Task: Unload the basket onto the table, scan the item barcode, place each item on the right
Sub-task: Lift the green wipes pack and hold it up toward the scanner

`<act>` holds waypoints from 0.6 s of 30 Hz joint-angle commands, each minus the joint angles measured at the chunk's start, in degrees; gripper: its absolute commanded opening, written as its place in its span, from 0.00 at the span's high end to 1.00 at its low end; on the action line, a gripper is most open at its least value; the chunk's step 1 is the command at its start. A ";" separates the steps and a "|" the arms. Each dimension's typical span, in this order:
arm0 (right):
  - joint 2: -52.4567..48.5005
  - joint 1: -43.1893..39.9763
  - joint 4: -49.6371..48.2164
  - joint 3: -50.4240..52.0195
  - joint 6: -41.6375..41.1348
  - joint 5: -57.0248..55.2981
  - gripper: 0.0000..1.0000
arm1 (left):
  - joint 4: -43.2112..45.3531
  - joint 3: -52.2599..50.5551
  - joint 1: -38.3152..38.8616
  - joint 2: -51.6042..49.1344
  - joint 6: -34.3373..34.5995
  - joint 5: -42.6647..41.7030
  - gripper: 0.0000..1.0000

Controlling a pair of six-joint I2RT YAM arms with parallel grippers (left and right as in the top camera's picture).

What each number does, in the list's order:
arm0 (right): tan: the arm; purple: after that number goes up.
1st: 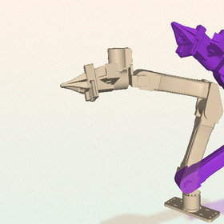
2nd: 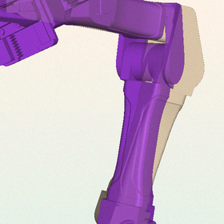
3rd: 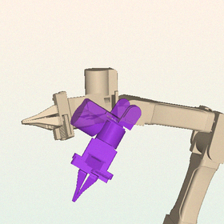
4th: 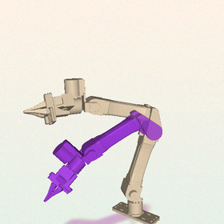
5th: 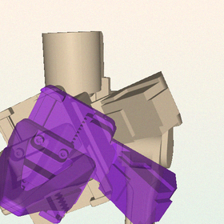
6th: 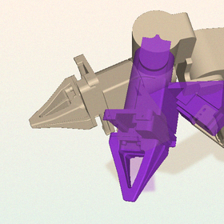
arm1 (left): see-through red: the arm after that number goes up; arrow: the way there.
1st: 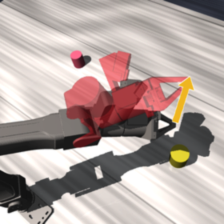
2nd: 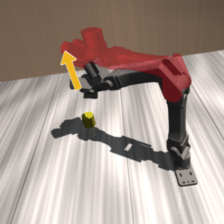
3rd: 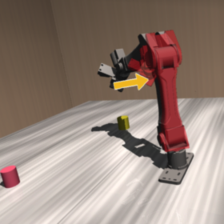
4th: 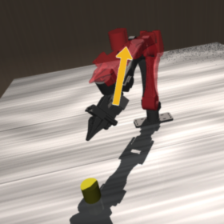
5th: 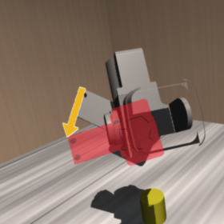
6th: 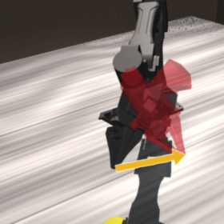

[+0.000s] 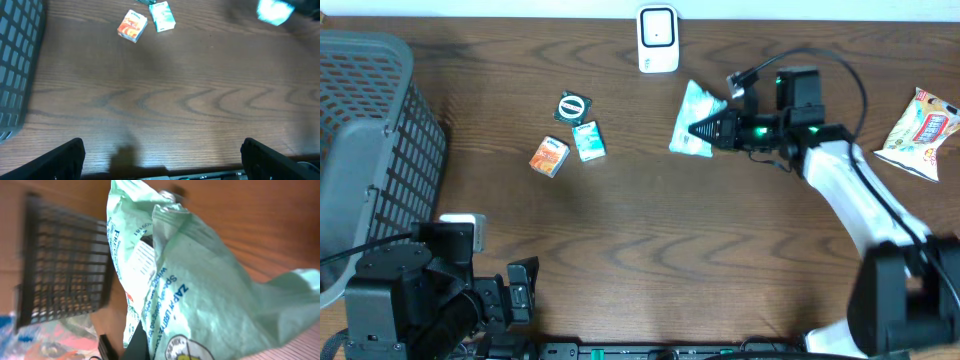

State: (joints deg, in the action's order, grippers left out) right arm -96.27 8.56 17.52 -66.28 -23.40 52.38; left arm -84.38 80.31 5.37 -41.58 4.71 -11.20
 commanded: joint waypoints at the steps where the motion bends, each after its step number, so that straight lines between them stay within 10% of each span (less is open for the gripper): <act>1: 5.64 1.46 -0.17 -0.57 1.60 3.65 0.99 | -0.02 0.15 0.02 -0.11 0.31 0.55 0.02; 18: 9.03 3.91 -0.09 -0.57 2.84 1.55 0.99 | -0.02 0.15 0.02 -0.11 0.31 0.55 0.02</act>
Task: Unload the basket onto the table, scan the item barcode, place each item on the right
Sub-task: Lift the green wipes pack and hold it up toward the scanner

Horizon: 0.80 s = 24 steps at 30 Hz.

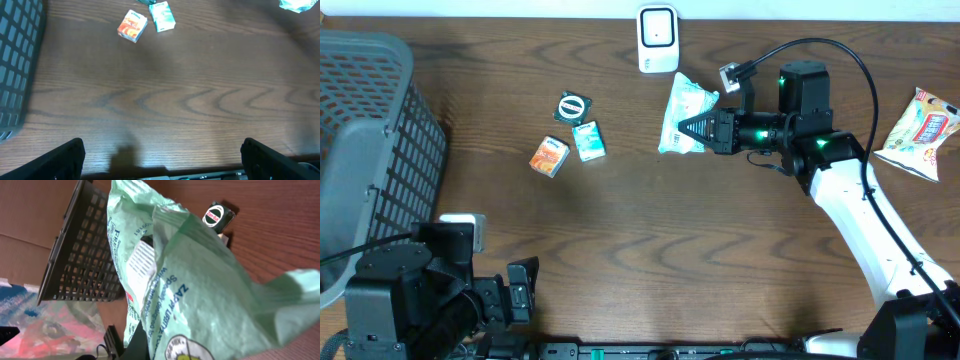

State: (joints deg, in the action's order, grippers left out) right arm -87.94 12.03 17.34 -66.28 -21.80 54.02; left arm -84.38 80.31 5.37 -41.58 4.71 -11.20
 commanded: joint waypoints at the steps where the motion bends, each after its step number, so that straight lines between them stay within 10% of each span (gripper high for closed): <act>1: 0.70 0.44 0.37 -0.57 0.98 -0.42 0.99 | -0.02 0.15 0.02 -0.11 0.31 0.57 0.02; 24: 0.68 3.56 7.17 -0.57 1.29 -4.57 0.99 | -0.02 0.15 0.02 -0.11 0.31 0.55 0.02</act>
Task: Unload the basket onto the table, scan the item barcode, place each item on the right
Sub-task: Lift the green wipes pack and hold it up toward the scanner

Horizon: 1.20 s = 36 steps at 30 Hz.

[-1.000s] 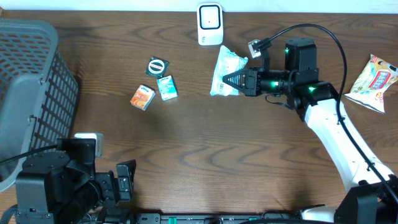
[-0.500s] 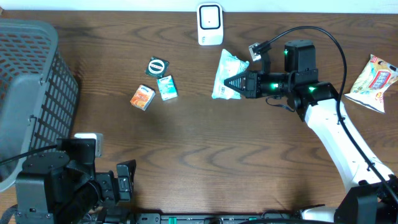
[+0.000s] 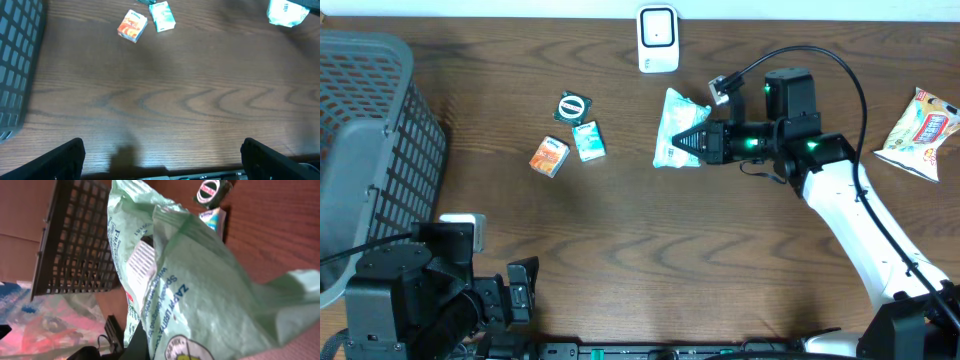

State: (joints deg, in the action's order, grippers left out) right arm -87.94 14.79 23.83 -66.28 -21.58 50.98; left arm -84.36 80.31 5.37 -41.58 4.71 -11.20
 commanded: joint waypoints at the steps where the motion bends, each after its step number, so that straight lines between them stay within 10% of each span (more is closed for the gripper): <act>1: 0.68 1.03 1.09 -0.57 1.07 -2.36 0.99 | -0.04 0.15 0.02 -0.11 0.31 0.57 0.02; 36: 0.68 1.51 3.87 -0.57 1.07 -4.39 0.99 | -0.04 0.15 0.02 -0.11 0.31 0.55 0.02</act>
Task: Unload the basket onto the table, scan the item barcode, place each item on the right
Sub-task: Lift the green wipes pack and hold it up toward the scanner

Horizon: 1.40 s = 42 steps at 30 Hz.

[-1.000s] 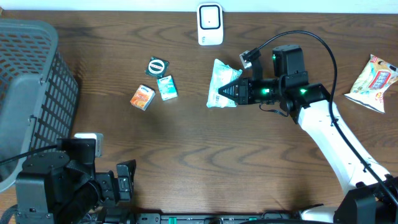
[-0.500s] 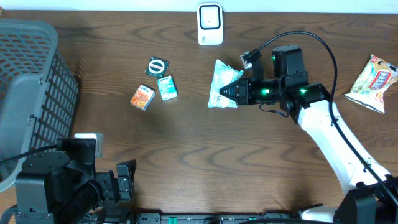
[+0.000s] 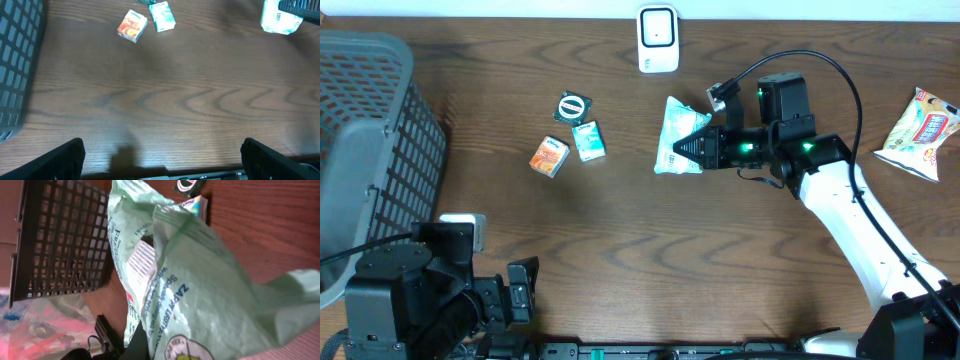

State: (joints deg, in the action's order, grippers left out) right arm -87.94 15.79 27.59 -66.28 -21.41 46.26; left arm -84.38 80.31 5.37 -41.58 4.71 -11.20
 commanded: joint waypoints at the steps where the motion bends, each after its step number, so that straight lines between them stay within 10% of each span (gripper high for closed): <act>1: 0.68 0.50 0.17 -0.57 0.92 0.35 0.99 | -0.02 0.15 0.02 -0.11 0.31 0.55 0.02; 42: 0.68 0.50 1.16 -0.57 0.92 -1.44 0.99 | -0.02 0.15 0.02 -0.11 0.31 0.57 0.02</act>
State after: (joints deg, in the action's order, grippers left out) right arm -87.94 15.79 28.62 -66.28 -21.41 44.82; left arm -84.38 80.31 5.37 -41.58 4.71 -11.20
